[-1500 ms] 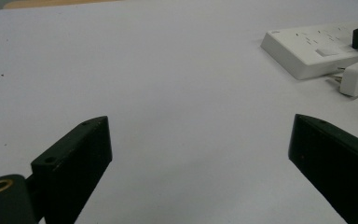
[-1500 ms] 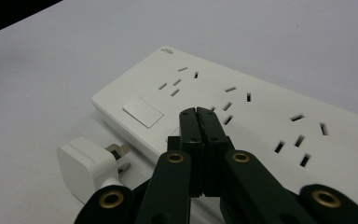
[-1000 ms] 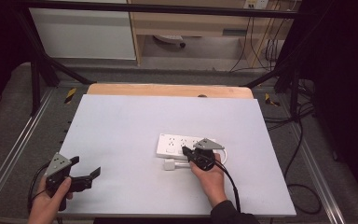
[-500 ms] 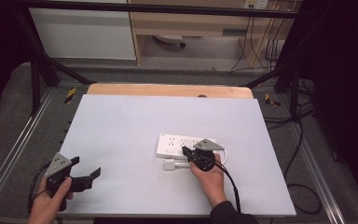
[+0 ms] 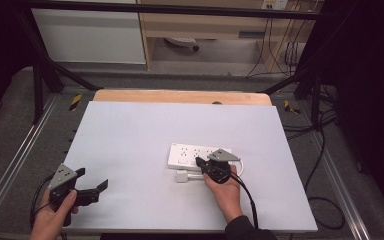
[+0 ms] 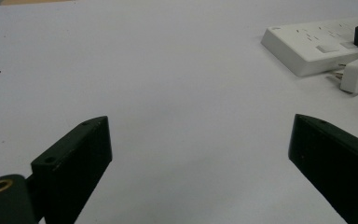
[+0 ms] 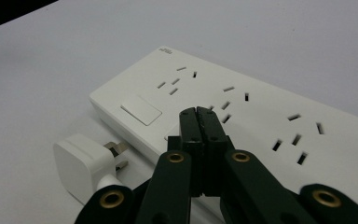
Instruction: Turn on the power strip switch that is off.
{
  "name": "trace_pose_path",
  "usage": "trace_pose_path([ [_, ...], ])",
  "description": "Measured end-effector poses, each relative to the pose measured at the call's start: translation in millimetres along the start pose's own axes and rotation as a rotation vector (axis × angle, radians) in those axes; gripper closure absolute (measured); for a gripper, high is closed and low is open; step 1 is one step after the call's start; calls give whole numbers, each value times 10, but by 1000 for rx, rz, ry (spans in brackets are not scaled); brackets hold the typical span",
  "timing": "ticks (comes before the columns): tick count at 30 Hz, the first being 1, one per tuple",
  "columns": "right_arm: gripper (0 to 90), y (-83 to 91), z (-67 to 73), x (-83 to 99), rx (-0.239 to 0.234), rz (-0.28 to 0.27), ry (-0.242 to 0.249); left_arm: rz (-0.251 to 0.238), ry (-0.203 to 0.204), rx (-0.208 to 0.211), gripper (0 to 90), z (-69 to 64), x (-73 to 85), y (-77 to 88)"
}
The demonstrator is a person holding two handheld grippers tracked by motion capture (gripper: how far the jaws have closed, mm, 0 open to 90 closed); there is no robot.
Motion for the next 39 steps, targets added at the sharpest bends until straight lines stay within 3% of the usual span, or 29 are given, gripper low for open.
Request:
trace_pose_path([
  [1, 900, 12, -26, 5, 10, 0, 3, 0, 0, 0, 61, -1, 0, 0],
  [3, 900, 20, -51, 10, 0, -10, -41, 1, -1, 2, 61, -5, 0, -8],
  [10, 900, -3, 10, -18, -1, 3, -17, 4, -3, 1, 61, -7, 7, -10],
  [15, 900, 68, 43, -171, -1, -32, 16, -1, 1, -2, 61, -1, 0, -6],
  [24, 872, 97, 39, -347, -13, -25, 36, -7, 1, -2, 61, 1, -11, 2],
  [27, 777, 89, 47, -370, -22, -12, 27, -5, 1, -4, 61, 6, -9, 3],
  [34, 339, 87, 22, -456, -25, 8, -35, -10, -2, 1, 61, -9, -15, 10],
  [39, 164, 107, 8, -515, -20, 27, -34, -13, -1, 2, 60, -7, -20, 10],
])
Point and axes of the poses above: each handheld gripper's, and its own axes: y roughly backward along the jaws, x roughly out of its underside, z roughly to its left, the point moved 9 cm from there along -y, roughly forward along the jaws, and after that the axes turned 5 degrees about z, right-handed, at the moved point
